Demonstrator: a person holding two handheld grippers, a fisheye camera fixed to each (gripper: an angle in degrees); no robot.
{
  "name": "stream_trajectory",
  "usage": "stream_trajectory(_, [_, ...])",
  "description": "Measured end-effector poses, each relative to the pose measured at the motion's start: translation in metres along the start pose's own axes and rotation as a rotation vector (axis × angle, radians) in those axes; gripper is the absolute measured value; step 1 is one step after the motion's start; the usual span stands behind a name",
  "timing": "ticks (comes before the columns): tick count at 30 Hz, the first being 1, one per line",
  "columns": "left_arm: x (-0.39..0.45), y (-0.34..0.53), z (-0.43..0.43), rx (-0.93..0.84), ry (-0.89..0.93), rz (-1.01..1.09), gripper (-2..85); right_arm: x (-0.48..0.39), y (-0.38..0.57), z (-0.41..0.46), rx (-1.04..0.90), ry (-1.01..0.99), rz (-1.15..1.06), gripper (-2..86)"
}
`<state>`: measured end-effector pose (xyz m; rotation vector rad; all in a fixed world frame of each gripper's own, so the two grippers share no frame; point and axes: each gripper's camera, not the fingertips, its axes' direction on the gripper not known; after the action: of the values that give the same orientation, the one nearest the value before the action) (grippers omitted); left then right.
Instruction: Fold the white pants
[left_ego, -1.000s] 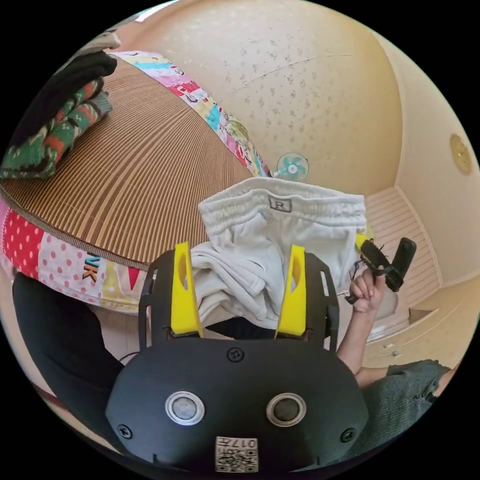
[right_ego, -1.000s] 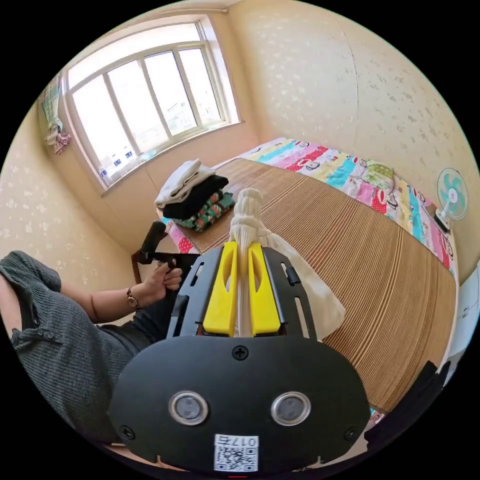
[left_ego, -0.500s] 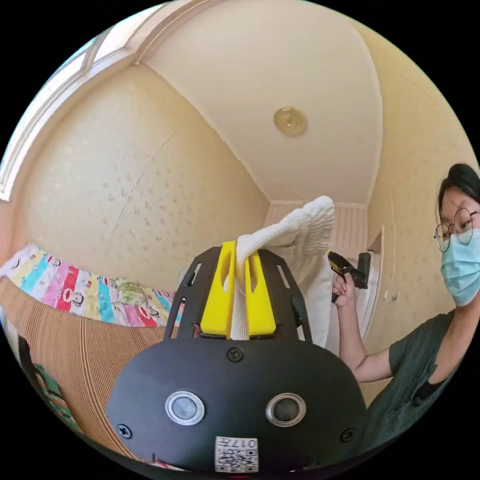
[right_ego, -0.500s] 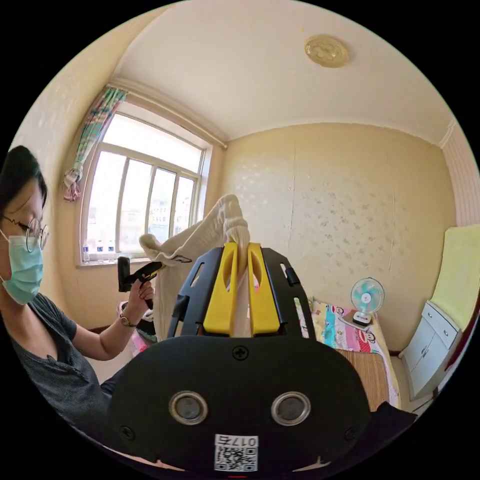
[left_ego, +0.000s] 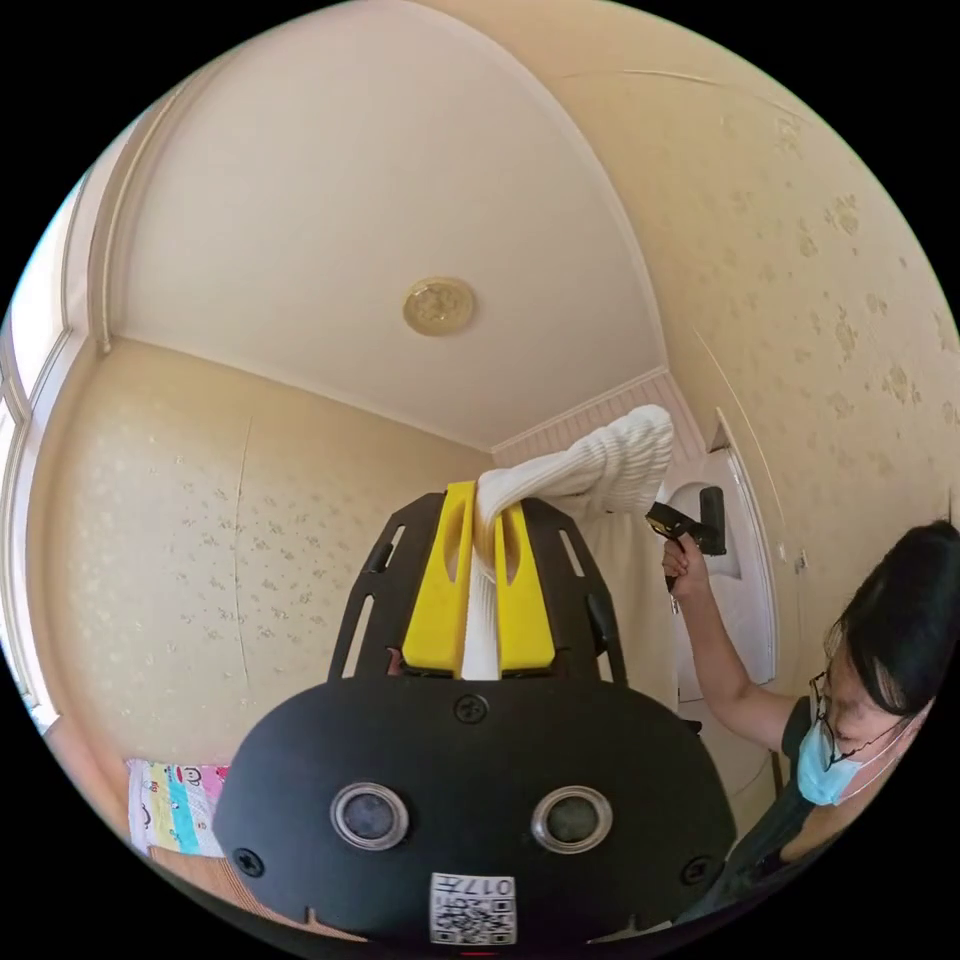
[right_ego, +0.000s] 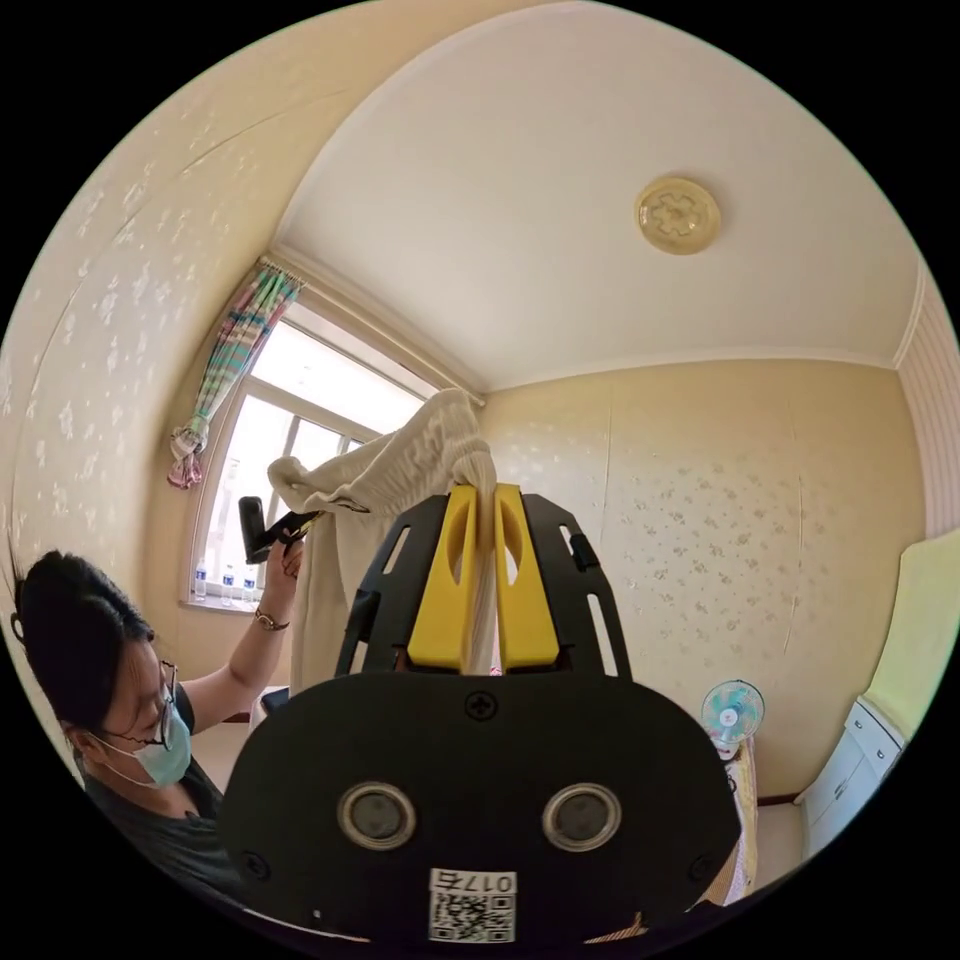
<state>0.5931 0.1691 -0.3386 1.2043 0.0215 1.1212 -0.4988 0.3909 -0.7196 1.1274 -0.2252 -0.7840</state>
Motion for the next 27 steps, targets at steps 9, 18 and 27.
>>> stream_trajectory(9, [-0.074,0.167,0.064,-0.045,0.062,-0.249,3.6,0.133,0.119,0.091,-0.18,-0.151,0.312,3.0])
stream_trajectory(18, [-0.348,0.345,0.373,-0.67,-0.486,-0.376,7.5,0.45,0.275,0.403,-0.595,0.266,0.522,4.5])
stream_trajectory(27, [-0.337,0.638,0.304,-1.201,-0.311,-0.483,13.5,0.401,0.628,0.414,-0.975,0.001,0.607,7.1])
